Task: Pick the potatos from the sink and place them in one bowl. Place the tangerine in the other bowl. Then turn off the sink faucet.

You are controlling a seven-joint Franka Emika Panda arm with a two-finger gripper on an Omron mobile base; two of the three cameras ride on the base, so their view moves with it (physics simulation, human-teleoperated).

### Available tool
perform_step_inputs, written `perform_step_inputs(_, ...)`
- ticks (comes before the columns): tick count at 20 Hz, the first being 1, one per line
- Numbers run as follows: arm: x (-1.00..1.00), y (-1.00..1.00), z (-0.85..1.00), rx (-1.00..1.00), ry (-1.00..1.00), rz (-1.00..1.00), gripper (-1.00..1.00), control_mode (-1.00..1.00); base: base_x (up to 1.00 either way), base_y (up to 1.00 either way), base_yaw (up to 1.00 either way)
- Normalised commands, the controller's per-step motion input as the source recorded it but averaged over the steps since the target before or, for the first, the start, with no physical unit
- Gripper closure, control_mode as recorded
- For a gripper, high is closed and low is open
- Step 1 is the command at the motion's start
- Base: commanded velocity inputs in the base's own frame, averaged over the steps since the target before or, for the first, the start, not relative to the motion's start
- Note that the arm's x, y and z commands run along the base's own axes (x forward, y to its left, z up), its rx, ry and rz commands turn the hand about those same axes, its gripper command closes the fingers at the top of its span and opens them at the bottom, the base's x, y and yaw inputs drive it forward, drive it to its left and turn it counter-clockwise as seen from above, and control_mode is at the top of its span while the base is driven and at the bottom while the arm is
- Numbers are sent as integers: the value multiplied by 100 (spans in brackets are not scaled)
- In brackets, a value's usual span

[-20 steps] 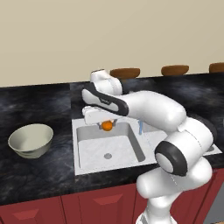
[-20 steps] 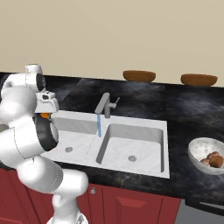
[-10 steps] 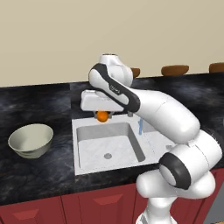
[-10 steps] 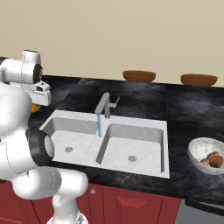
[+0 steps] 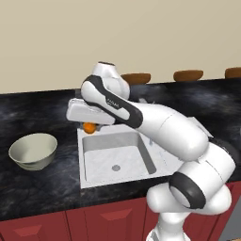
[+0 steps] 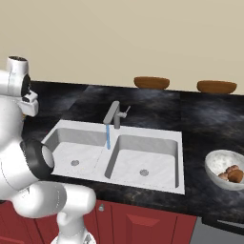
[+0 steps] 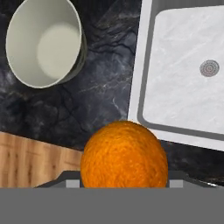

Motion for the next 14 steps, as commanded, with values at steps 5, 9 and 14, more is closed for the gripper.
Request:
perform_step_inputs(5,0,80,0,0,-2,0,100,-100,0,0,0)
perform_step_inputs(9,5,66,0,0,0,0,100,-100,0,0,0)
perform_step_inputs(14,13,53,0,0,-10,0,100,-100,0,0,0)
